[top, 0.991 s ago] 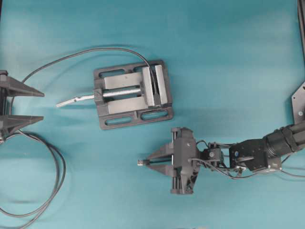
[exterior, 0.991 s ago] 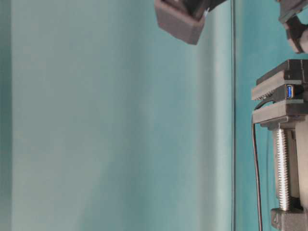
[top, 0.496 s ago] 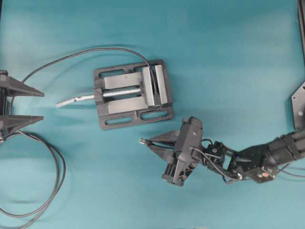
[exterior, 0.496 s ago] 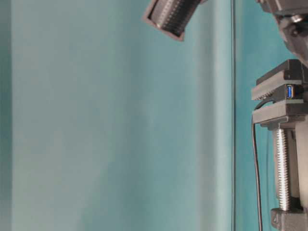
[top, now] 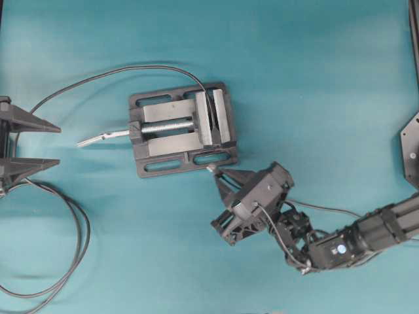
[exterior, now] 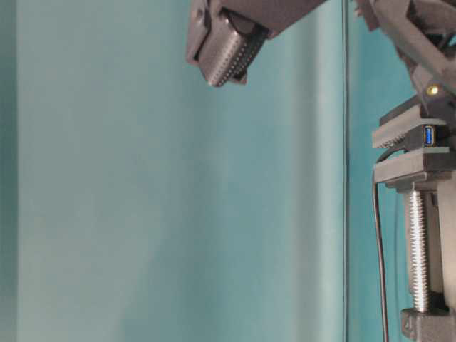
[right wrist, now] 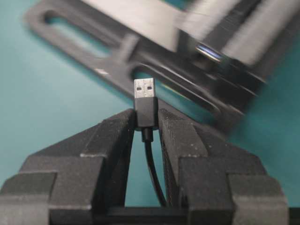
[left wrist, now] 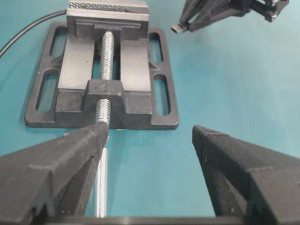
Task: Insert the USB cable into the fixed female connector.
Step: 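Carry the USB plug with the right gripper toward the vise connector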
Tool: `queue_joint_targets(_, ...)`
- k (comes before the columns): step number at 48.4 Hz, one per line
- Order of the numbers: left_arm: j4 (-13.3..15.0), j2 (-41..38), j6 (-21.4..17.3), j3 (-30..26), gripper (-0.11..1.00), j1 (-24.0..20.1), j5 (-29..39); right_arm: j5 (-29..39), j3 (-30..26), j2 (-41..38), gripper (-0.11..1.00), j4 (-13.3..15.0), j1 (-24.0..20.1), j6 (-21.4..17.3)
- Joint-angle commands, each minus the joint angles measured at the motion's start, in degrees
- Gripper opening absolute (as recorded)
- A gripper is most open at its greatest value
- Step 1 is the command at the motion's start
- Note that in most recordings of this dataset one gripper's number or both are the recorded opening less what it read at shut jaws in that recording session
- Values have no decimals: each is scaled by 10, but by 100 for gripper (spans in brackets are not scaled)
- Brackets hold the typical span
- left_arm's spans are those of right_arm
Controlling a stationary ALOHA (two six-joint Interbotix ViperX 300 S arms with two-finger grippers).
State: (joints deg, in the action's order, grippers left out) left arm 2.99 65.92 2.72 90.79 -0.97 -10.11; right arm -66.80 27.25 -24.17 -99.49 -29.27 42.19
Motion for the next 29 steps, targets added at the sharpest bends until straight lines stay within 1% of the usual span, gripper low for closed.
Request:
queue_joint_targets(1, -1, -8, 4, -6, 88, 2, -4, -38, -30, 1, 21, -38, -5, 4)
queue_joint_targets(7, -1, -8, 4, -7, 88, 2, -4, -45, -52, -4, 21, -69, -5, 17)
queue_joint_targets(10, -1, -8, 4, -7, 88, 2, -4, -51, -62, -5, 21, -91, -5, 25)
queue_joint_targets(18, -1, -9, 4, -6, 88, 2, -4, -120, -115, -24, 21, -155, -5, 52)
queue_joint_targets(25, -1, -8, 4, -6, 88, 2, -4, -170, -165, -42, 21, -184, -5, 89)
queue_joint_targets(29, -1, -8, 4, -6, 88, 2, -4, -188, -184, -48, 21, -199, -3, 96)
